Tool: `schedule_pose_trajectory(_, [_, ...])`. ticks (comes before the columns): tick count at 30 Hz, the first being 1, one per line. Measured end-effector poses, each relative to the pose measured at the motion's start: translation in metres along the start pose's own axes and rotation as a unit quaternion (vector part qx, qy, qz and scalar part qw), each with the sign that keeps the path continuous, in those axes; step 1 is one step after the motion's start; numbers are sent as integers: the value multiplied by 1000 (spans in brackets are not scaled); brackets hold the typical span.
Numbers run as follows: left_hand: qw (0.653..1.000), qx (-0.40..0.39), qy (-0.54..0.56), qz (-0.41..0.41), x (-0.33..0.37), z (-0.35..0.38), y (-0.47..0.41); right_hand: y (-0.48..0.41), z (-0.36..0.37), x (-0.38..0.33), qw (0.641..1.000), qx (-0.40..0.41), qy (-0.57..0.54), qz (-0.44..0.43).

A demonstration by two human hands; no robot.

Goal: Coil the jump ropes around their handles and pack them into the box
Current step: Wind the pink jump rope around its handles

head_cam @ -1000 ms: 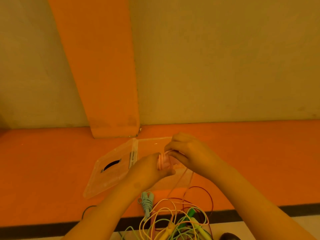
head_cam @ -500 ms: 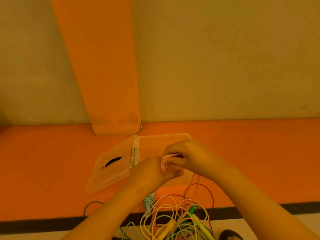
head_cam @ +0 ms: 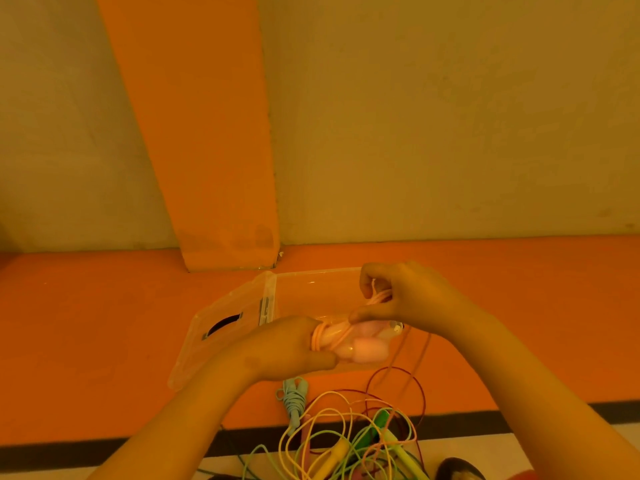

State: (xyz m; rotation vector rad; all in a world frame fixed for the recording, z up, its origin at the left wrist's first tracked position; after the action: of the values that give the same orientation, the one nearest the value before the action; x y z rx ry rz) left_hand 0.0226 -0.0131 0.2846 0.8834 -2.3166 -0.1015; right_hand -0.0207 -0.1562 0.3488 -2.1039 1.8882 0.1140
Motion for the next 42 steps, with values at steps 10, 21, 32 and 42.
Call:
schedule_pose_trajectory(10, [997,64,20,38,-1,-4,9,4,5,-2,973,65,-213,-59])
schedule_pose_trajectory(21, [968,174,176,50,-7,-21,10,9,15,-7,890,48,-451,-37])
schedule_pose_trajectory(32, [933,267,229,79,-1,-32,14,3,28,2,815,54,-577,-1])
schedule_pose_trajectory(42, [924,277,245,97,2,-27,18,0,40,-4,768,59,-638,17])
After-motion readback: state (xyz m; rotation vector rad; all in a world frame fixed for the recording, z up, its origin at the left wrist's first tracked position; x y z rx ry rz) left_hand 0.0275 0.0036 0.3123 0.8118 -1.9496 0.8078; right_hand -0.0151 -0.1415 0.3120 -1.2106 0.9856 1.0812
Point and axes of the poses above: each hand's wrist, its own y-axis away from the middle knuckle, its own z-axis out of the palm, x = y × z, the point moved 6 cm from there along -y, towards the middle knuckle, and after that the axes turned 4 degrees about -z, right-handed, at the moved point
